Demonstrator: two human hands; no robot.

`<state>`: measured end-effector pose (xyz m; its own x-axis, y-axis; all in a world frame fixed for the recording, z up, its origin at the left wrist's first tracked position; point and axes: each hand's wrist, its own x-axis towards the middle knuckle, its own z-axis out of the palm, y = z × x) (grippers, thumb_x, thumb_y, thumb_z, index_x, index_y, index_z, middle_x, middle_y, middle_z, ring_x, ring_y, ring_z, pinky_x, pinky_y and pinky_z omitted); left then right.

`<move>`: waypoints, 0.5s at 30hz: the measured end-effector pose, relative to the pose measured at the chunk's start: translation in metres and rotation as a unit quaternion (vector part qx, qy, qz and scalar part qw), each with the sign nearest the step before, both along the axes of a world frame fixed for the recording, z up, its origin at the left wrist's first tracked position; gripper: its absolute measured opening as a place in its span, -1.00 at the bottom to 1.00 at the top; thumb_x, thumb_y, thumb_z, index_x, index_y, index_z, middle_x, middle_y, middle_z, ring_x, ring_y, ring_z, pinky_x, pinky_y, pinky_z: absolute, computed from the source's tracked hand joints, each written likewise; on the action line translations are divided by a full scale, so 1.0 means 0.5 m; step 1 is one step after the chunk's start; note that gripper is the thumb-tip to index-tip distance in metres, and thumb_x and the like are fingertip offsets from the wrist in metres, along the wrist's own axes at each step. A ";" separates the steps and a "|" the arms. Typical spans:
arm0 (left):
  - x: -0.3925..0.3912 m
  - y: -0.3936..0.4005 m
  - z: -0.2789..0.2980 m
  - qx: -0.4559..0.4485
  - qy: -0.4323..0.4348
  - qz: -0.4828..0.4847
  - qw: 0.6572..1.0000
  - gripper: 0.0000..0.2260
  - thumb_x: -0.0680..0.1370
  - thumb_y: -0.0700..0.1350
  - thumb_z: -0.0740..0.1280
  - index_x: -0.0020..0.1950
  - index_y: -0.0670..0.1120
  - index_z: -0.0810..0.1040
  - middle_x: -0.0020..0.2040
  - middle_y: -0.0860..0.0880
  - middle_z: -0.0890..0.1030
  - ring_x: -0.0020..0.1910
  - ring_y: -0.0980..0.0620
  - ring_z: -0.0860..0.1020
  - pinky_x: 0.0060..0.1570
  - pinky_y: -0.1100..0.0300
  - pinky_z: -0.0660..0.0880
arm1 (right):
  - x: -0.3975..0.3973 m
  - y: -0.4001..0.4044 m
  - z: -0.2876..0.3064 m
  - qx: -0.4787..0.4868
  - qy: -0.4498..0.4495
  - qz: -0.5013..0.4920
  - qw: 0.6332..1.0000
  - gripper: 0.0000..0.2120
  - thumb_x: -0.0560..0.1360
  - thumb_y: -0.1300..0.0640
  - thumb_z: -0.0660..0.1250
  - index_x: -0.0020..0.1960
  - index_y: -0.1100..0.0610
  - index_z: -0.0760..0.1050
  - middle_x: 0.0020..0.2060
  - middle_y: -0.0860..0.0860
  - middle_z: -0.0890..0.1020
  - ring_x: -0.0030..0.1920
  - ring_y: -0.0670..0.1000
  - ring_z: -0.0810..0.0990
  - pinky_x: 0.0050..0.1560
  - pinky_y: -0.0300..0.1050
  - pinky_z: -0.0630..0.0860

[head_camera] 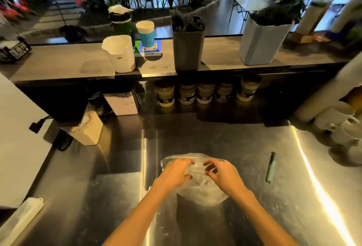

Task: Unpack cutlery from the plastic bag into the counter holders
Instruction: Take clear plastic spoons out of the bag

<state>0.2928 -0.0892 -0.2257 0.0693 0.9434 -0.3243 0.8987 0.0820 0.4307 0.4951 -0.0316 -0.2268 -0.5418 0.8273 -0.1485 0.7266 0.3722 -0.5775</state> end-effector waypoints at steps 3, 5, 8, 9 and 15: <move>-0.010 -0.001 -0.018 -0.029 0.053 0.050 0.997 -0.40 0.52 0.05 0.44 0.52 0.04 0.31 0.46 -0.05 0.44 0.39 -0.10 0.46 0.38 0.01 0.41 | -0.013 0.015 0.000 0.050 0.048 0.044 0.997 -0.86 0.51 0.04 0.47 0.06 -0.08 0.60 -0.14 -0.20 0.66 -0.17 -0.17 0.61 -0.07 -0.28 0.57; -0.015 -0.005 -0.029 -0.064 0.070 0.064 0.993 -0.32 0.48 0.08 0.47 0.53 0.04 0.26 0.48 -0.05 0.41 0.41 -0.11 0.44 0.39 -0.01 0.40 | -0.021 0.022 -0.011 0.065 0.050 0.082 0.993 -0.84 0.51 0.00 0.47 0.08 -0.09 0.58 -0.10 -0.20 0.65 -0.14 -0.17 0.61 -0.08 -0.32 0.57; -0.021 -0.009 -0.045 -0.095 0.092 0.074 0.988 -0.25 0.44 0.19 0.46 0.54 0.07 0.24 0.50 -0.08 0.39 0.45 -0.15 0.40 0.43 -0.13 0.36 | -0.029 0.041 -0.042 0.051 -0.027 0.116 0.992 -0.78 0.48 -0.05 0.49 0.08 -0.15 0.53 -0.06 -0.21 0.64 -0.13 -0.17 0.60 -0.05 -0.19 0.61; -0.022 -0.010 -0.050 -0.111 0.094 0.077 0.986 -0.24 0.43 0.21 0.46 0.55 0.07 0.23 0.50 -0.09 0.39 0.47 -0.17 0.38 0.45 -0.15 0.34 | -0.028 0.046 -0.053 0.029 -0.057 0.118 0.991 -0.77 0.48 -0.05 0.49 0.08 -0.14 0.52 -0.05 -0.21 0.65 -0.12 -0.16 0.61 -0.02 -0.14 0.61; -0.023 -0.002 -0.057 -0.183 0.063 0.101 0.976 -0.17 0.40 0.16 0.51 0.57 0.04 0.21 0.52 -0.09 0.34 0.49 -0.17 0.34 0.47 -0.11 0.33 | -0.057 0.036 -0.111 -0.015 -0.106 0.123 0.987 -0.75 0.52 0.13 0.45 0.19 -0.03 0.58 0.11 -0.06 0.62 0.09 -0.06 0.61 0.10 -0.19 0.58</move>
